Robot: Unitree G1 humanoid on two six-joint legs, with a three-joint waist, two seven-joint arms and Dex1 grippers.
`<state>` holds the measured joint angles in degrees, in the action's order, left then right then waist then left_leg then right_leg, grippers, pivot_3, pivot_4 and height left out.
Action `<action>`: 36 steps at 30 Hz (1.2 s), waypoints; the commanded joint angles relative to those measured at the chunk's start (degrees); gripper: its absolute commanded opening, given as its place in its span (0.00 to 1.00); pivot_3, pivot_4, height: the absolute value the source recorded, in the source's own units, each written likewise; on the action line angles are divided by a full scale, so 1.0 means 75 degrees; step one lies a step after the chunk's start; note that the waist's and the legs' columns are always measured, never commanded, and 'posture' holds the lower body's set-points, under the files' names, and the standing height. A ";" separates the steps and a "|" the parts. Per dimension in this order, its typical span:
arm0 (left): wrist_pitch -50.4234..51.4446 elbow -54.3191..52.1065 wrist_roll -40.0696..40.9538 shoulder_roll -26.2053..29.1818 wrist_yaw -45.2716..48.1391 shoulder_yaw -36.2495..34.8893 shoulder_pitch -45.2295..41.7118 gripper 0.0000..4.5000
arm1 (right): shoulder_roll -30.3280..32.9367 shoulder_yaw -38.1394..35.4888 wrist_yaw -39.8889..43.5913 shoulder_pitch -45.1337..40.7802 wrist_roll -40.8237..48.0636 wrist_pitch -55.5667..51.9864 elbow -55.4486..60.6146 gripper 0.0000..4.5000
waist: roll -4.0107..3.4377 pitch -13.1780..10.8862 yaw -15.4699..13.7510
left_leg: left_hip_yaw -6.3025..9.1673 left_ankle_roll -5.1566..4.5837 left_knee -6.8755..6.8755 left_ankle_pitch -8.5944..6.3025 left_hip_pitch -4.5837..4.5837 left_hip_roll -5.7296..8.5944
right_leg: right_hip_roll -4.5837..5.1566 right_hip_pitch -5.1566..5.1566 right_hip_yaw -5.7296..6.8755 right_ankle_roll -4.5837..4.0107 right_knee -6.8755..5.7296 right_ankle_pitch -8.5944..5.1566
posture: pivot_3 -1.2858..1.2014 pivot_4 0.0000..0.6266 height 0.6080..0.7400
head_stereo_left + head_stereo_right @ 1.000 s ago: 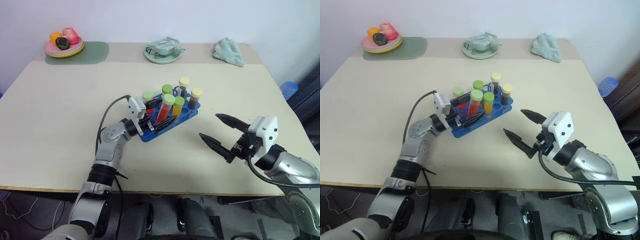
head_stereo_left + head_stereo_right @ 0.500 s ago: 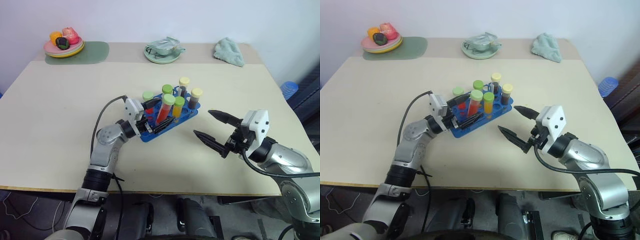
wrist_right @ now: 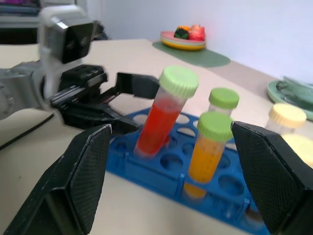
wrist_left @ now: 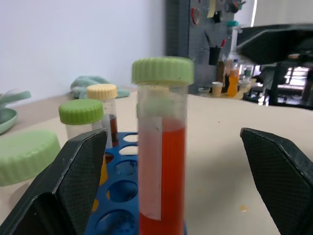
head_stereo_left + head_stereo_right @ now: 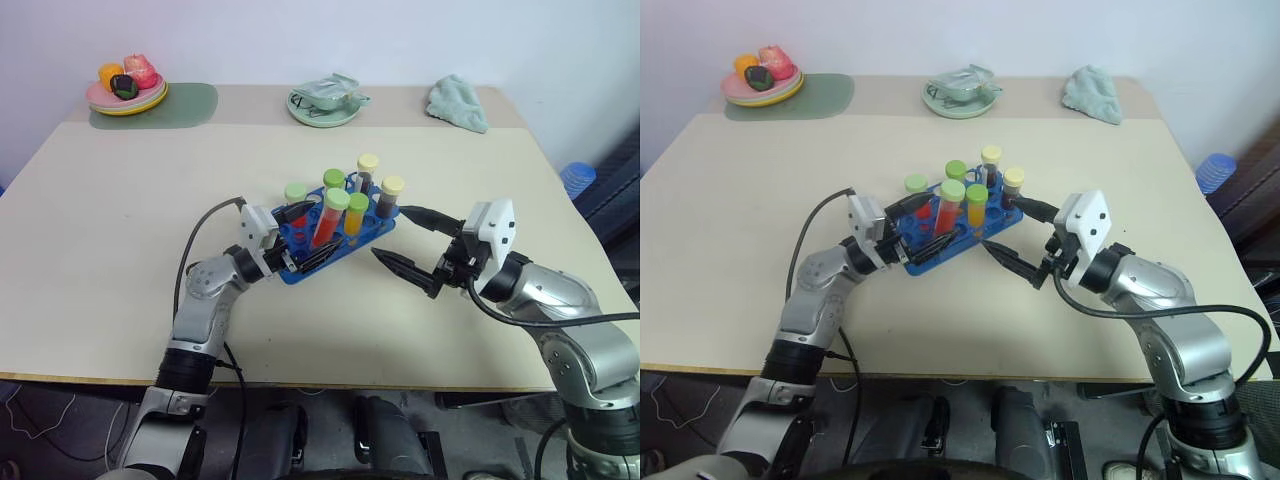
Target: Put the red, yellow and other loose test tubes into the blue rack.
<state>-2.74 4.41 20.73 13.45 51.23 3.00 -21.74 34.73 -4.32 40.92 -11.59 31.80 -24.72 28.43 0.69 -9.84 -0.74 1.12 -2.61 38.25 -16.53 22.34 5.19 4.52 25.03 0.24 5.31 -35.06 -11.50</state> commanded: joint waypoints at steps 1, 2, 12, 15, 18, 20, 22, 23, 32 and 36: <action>0.0024 -0.0487 0.0154 0.0132 0.0031 -0.0066 0.0078 0.99 | -0.0103 0.0112 0.0125 -0.0230 -0.0092 0.0259 -0.0063 0.89 | 0.0000 0.0000 0.0001 | 0.0000 0.0000 0.0000 0.0000 0.0001 0.0000 | 0.0001 0.0000 0.0000 0.0000 0.0000 0.0000 | 0.52 0.24 1.00; 0.0041 -0.0497 0.0146 0.0136 0.0012 -0.0033 0.0068 0.99 | -0.0110 0.0140 0.0158 -0.0256 -0.0108 0.0287 -0.0108 0.89 | 0.0000 0.0000 -0.0001 | 0.0000 0.0000 0.0000 0.0000 0.0001 0.0001 | 0.0001 0.0000 0.0000 0.0000 0.0000 0.0000 | 0.52 0.24 1.00; 0.0098 -0.0814 0.0559 0.0361 0.0269 -0.0228 0.0467 0.99 | -0.0240 0.0432 0.0098 -0.0589 -0.0565 0.0493 -0.0505 0.89 | -0.0001 0.0000 0.0073 | -0.0001 0.0000 -0.0001 0.0000 0.0002 0.0000 | 0.0000 0.0004 0.0000 0.0000 -0.0001 0.0000 | 0.52 0.24 1.00; 0.0308 -0.1135 0.0930 0.0687 0.0488 -0.0431 0.0871 0.99 | -0.0410 0.0744 0.0038 -0.1022 -0.1071 0.0812 -0.1044 0.89 | -0.0004 0.0000 0.0116 | 0.0000 0.0007 -0.0004 0.0004 0.0001 -0.0002 | -0.0001 0.0011 -0.0001 -0.0002 -0.0010 0.0000 | 0.52 0.24 1.00; 0.0404 -0.1298 0.1089 0.0930 0.0495 -0.0655 0.1148 0.99 | -0.0681 0.0887 -0.0221 -0.1508 -0.1566 0.1167 -0.1658 0.89 | -0.0003 0.0000 0.0135 | 0.0000 0.0007 -0.0004 0.0004 0.0002 -0.0001 | -0.0001 0.0012 -0.0001 -0.0003 -0.0011 0.0000 | 0.52 0.24 1.00; 0.0426 -0.1362 0.1149 0.1062 0.0466 -0.0815 0.1302 0.99 | -0.0859 0.1000 -0.0256 -0.1791 -0.1843 0.1464 -0.2037 0.89 | -0.0003 0.0000 0.0133 | -0.0001 0.0007 -0.0003 0.0004 0.0003 0.0001 | 0.0000 0.0012 -0.0001 -0.0003 -0.0011 0.0000 | 0.52 0.24 1.00; 0.0409 -0.1423 0.1141 0.1172 0.0426 -0.0944 0.1458 0.99 | -0.1054 0.1107 -0.0331 -0.2080 -0.2091 0.1731 -0.2450 0.89 | -0.0004 0.0000 0.0151 | 0.0000 0.0009 -0.0005 0.0005 0.0003 0.0001 | 0.0000 0.0013 0.0000 -0.0003 -0.0010 0.0000 | 0.52 0.24 1.00; 0.0412 -0.1470 0.1141 0.1204 0.0390 -0.0993 0.1523 0.99 | -0.1147 0.1159 -0.0365 -0.2214 -0.2217 0.1881 -0.2662 0.89 | -0.0004 -0.0001 0.0168 | -0.0001 0.0011 -0.0005 0.0006 0.0003 0.0001 | 0.0000 0.0015 0.0000 -0.0003 -0.0010 0.0000 | 0.52 0.24 1.00; 0.0402 -0.2056 0.1070 0.1188 -0.0222 -0.1175 0.1981 0.99 | -0.1739 0.1307 0.0038 -0.2755 -0.2263 0.2561 -0.3401 0.89 | -0.0005 -0.0001 0.0192 | -0.0001 0.0041 -0.0009 0.0024 0.0005 0.0001 | -0.0001 0.0019 0.0000 -0.0003 -0.0012 0.0000 | 0.52 0.24 1.00; 0.0375 -0.2156 0.1042 0.1163 -0.0404 -0.1139 0.2080 0.99 | -0.1672 0.1226 0.0244 -0.2677 -0.2168 0.2450 -0.3286 0.89 | -0.0006 -0.0002 0.0186 | -0.0001 0.0034 -0.0010 0.0020 0.0005 0.0001 | -0.0001 0.0019 0.0000 -0.0003 -0.0012 0.0000 | 0.52 0.24 1.00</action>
<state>0.77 -9.44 28.20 22.29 48.78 -4.39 -6.31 21.65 6.06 42.12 -30.97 14.70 -6.97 1.17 0.64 -9.85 0.65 1.11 -2.45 38.18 -16.44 22.38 5.20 4.51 25.17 0.24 5.29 -35.15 -11.50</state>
